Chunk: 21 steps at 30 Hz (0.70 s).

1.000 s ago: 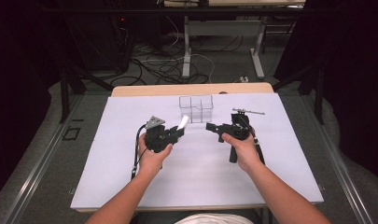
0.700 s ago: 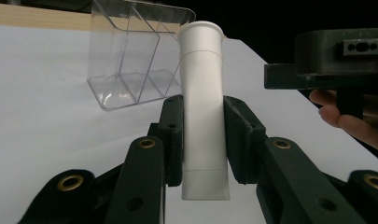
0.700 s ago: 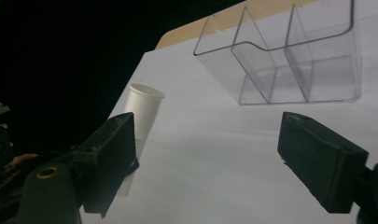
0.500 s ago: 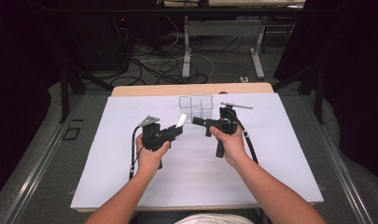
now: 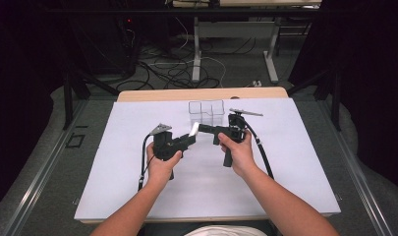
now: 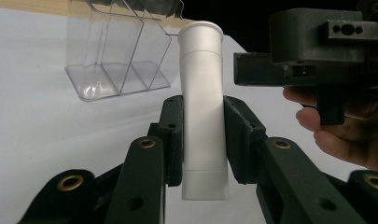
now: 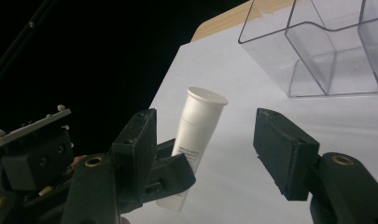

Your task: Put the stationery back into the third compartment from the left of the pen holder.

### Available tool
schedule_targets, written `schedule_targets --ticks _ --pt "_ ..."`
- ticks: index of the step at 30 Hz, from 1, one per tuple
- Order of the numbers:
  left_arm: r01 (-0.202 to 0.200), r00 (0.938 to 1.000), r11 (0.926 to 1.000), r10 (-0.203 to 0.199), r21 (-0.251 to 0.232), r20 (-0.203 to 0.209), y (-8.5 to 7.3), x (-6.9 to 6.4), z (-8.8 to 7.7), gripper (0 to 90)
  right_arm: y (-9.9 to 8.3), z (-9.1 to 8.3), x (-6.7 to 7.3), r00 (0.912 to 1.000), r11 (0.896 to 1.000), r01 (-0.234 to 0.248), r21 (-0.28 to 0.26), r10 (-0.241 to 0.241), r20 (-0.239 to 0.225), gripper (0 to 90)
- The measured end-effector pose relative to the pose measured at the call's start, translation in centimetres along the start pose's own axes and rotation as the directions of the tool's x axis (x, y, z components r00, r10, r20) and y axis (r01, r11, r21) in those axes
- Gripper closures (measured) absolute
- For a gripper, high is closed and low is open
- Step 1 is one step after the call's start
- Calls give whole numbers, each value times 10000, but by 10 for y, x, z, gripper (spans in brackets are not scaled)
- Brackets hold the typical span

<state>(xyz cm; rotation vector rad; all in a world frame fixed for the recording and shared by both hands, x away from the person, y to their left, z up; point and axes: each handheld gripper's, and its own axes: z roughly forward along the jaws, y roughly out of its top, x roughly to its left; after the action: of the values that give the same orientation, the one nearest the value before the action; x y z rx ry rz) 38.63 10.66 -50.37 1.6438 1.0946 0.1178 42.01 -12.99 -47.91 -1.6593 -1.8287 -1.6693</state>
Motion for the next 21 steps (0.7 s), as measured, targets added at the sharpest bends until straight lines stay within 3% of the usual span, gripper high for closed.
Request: schedule_targets --ticks 4,10,21 --pt "-11 10000 9999 11 100 76 -1 -3 1 704 -2 3 -1 9992 9992 -397 6 397 -15 397" --pt "-217 9992 9997 212 134 334 -3 -8 4 704 -5 7 -7 9986 9975 -537 457 535 62 428" --pt "-547 9962 9980 525 302 697 -7 -19 10 704 -7 11 -10 9932 9917 -1163 541 1163 39 518"
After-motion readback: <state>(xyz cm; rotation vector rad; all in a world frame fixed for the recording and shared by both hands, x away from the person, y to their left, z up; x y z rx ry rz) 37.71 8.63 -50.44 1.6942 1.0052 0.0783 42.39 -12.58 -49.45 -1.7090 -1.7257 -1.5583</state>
